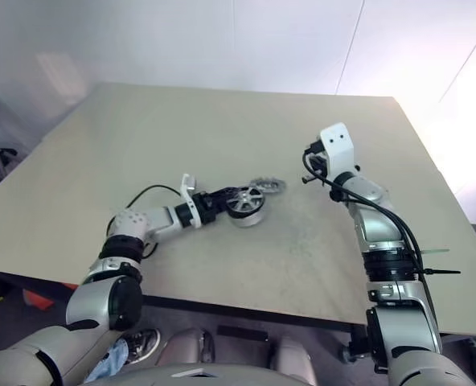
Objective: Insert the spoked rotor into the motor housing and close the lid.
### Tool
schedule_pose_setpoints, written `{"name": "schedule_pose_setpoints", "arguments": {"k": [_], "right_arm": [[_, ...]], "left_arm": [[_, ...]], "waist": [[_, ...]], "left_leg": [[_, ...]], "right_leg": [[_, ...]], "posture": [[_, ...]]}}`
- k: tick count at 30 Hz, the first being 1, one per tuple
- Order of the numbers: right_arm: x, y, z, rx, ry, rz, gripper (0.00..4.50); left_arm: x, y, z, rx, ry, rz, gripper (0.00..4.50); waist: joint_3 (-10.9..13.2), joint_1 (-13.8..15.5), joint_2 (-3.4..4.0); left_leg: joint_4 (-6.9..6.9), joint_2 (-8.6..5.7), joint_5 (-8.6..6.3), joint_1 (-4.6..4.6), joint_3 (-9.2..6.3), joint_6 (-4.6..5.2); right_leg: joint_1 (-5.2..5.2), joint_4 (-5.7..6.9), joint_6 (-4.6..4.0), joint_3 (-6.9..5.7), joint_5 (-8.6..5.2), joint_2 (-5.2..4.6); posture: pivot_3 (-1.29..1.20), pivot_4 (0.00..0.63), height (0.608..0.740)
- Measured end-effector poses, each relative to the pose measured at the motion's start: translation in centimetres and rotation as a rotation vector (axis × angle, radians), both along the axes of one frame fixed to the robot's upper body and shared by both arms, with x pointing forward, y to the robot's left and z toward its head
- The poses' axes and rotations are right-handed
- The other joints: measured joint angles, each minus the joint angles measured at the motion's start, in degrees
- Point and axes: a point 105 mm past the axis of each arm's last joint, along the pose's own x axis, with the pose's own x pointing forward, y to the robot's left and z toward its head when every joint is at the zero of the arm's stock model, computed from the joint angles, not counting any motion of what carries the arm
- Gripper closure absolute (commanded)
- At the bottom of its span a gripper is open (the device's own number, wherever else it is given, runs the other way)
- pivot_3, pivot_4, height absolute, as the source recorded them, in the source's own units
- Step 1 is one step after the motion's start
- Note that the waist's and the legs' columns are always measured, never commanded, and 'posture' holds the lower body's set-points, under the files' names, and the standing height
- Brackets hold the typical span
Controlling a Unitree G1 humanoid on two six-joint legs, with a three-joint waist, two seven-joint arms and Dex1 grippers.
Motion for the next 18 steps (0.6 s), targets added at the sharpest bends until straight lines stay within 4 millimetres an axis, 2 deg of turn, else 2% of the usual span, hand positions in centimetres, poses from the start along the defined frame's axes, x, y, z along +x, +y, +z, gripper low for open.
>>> {"name": "schedule_pose_setpoints", "arguments": {"k": [4,6,14,18], "right_arm": [[-0.5,0.9,0.5,0.034,-0.007,0.064,4.5],[-1.2,1.9,0.5,0.059,-0.003,0.13,4.5],[-4.0,5.0,1.1,0.107,0.001,0.35,4.5],[-4.7,5.9,1.6,0.123,-0.006,0.41,4.5]], "left_arm": [[0.6,2.1,0.2,0.025,-0.021,0.057,2.48],[0.8,2.5,0.3,0.029,-0.033,0.079,2.48],[0.5,2.0,0.3,0.016,-0.067,0.091,2.48],[0.1,1.8,1.0,-0.051,-0.08,0.084,2.48]], "waist": [[0.01,-0.06,0.0],[0.02,0.04,0.01],[0.02,0.54,0.01],[0.03,0.71,0.01]], "left_leg": [[0.02,-0.02,-0.05,-0.03,0.01,-0.08],[0.02,-0.02,-0.06,-0.07,0.0,-0.07],[0.06,-0.05,-0.08,-0.19,0.01,0.02],[0.08,-0.04,-0.09,-0.21,0.01,-0.02]], "right_leg": [[0.0,-0.01,-0.01,0.0,0.0,-0.02],[-0.01,-0.03,-0.01,0.0,0.0,-0.03],[-0.06,-0.1,-0.01,-0.02,0.01,-0.07],[-0.1,-0.07,-0.01,-0.02,0.01,-0.07]], "posture": [[0.0,0.0,0.74],[0.0,0.0,0.74],[0.0,0.0,0.74],[0.0,0.0,0.74]]}}
